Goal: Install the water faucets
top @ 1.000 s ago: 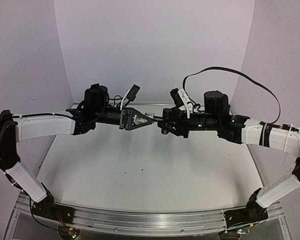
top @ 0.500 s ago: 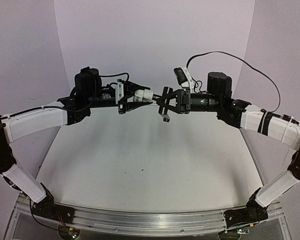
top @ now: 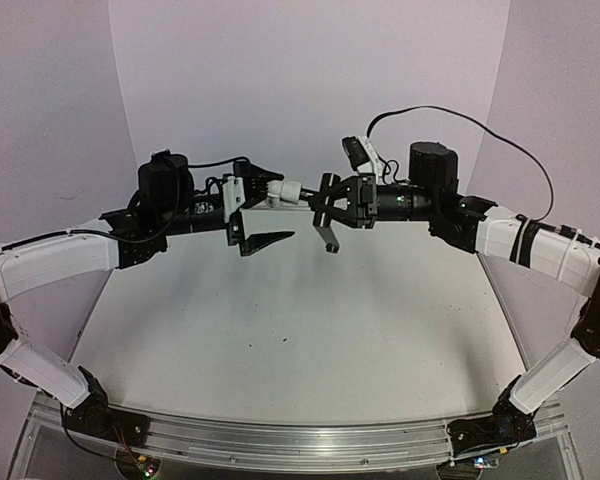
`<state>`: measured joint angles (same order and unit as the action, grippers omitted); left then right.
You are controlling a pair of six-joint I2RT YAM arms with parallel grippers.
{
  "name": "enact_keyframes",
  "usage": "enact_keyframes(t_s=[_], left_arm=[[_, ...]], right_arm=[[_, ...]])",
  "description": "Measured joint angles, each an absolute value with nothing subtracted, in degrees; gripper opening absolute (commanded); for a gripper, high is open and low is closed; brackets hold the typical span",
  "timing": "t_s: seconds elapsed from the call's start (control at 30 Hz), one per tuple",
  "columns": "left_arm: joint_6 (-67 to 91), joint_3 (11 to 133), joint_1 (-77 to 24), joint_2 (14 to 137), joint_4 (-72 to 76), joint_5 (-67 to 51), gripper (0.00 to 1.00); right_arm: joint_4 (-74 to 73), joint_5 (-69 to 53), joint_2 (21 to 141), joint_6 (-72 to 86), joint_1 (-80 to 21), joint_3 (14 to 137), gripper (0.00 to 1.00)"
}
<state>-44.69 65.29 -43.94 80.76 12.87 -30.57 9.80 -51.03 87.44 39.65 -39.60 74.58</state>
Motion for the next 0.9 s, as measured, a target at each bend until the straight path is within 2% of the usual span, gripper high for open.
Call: enact_keyframes(t_s=[0.17, 0.5, 0.67, 0.9], left_arm=[[-26.46, 58.52, -43.94, 73.84, 12.12, -25.11, 1.0], [14.94, 53.49, -43.94, 62.51, 8.74, -15.06, 0.96], [38.43, 53.79, -43.75, 67.01, 8.49, -17.43, 0.99], [56.83, 56.74, -43.66, 81.93, 7.86, -26.93, 1.0]], right_arm=[[9.54, -47.95, 87.39, 32.66, -38.04, 73.02, 0.0], [1.17, -35.05, 87.07, 9.65, -38.95, 68.58, 0.0], [-1.52, -24.38, 85.47, -2.88, -42.3, 64.75, 0.0], [-2.6, -14.1, 84.65, -14.52, -49.19, 62.87, 0.0]])
